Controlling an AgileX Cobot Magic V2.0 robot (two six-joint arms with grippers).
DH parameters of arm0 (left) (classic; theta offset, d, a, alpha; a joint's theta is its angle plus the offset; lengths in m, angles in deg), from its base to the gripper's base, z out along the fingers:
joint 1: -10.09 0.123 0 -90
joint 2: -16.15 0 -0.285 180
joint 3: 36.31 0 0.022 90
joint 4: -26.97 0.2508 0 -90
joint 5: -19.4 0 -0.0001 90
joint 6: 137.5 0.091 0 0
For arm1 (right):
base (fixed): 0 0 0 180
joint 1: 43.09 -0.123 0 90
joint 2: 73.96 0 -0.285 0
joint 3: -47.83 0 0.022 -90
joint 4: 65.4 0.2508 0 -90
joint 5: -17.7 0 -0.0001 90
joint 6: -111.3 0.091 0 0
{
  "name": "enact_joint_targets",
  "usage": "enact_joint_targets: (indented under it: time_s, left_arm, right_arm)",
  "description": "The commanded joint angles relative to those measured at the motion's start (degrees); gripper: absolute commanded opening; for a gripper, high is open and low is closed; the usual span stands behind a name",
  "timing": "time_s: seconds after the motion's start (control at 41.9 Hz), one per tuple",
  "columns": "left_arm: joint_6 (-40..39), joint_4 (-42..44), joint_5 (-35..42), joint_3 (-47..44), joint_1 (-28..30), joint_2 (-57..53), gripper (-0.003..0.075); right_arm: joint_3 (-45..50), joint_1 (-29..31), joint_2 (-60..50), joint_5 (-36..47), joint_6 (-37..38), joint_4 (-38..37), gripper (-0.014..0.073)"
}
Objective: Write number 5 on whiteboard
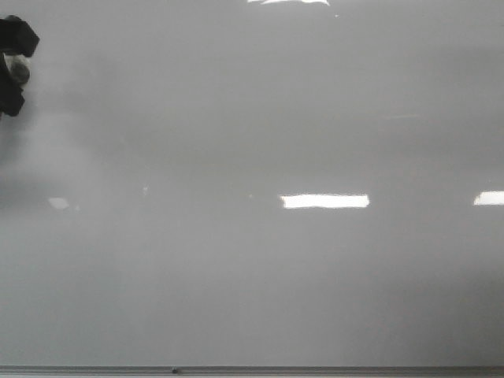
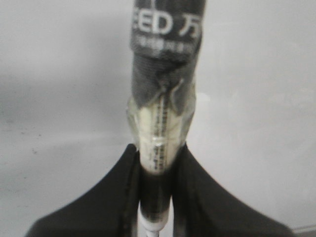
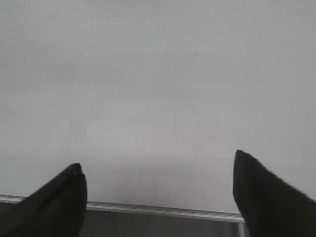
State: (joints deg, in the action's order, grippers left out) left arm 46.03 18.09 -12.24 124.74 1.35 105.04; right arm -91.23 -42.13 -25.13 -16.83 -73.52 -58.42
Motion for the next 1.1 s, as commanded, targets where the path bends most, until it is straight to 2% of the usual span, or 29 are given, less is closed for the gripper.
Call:
enact_joint_targets:
  time_s: [0.0, 0.191, 0.31, 0.454, 0.645, 0.788, 0.931, 1.075]
  left_arm:
    - [4.04, -0.12, -6.50, 4.88, -0.30, -3.82, -0.0020]
    - [12.33, -0.24, -18.26, 11.25, -3.54, -4.78, -0.0020]
    - [17.51, -0.34, -23.44, 14.44, -8.84, -4.78, -0.0020]
    - [23.52, -0.34, -27.24, 16.73, -17.23, -4.78, -0.0020]
    - [27.83, -0.34, -27.72, 16.85, -28.57, -4.78, -0.0020]
    - [28.90, -0.34, -27.72, 16.85, -34.84, -4.78, -0.0020]
    - [29.45, -0.34, -27.61, 16.85, -39.07, -4.78, -0.0020]
    - [30.38, -0.23, -26.62, 16.85, -40.69, -4.78, -0.0020]
  right_arm:
    - [-3.38, 0.11, 0.13, 1.06, -0.22, 2.38, 0.0621]
    - [-7.98, 0.11, 1.10, -5.64, -1.20, 2.79, 0.0621]
    - [-11.45, 0.11, 2.37, -11.07, -5.24, 3.84, 0.0621]
    - [-14.35, -0.51, 3.59, -14.83, -12.91, 8.54, 0.0621]
    - [-15.66, -5.64, 5.19, -16.94, -26.14, 13.85, 0.0621]
    - [-16.63, -11.83, 6.95, -19.45, -32.75, 14.38, 0.0621]
    - [-17.65, -17.93, 9.23, -21.18, -37.03, 14.38, 0.0621]
    - [-18.98, -22.90, 11.61, -21.90, -39.22, 14.38, 0.0621]
